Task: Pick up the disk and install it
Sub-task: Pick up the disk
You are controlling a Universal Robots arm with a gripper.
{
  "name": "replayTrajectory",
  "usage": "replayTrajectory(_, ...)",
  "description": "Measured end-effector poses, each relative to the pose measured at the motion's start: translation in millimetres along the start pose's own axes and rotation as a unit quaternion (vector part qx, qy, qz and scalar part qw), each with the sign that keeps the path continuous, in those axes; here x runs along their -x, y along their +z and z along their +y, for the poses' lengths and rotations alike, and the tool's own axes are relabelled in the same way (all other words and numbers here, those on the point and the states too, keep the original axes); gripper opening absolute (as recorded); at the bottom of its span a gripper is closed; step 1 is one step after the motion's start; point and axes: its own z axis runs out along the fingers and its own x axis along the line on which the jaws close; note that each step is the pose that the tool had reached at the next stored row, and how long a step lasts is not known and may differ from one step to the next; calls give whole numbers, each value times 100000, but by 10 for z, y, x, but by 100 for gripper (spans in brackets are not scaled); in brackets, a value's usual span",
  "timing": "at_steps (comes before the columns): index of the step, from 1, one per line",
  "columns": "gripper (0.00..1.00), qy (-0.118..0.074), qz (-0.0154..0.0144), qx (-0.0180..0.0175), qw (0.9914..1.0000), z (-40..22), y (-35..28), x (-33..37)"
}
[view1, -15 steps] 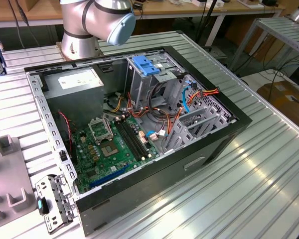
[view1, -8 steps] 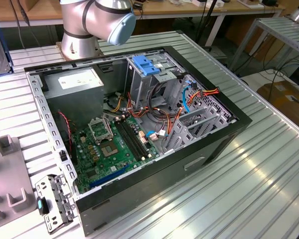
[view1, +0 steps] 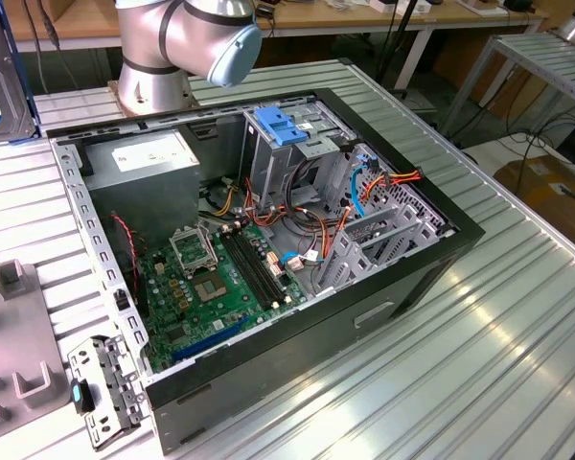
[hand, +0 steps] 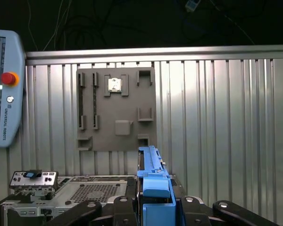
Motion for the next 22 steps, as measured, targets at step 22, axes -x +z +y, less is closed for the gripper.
replayTrajectory(22,37,-3,45,3,100000,-688,25,-232)
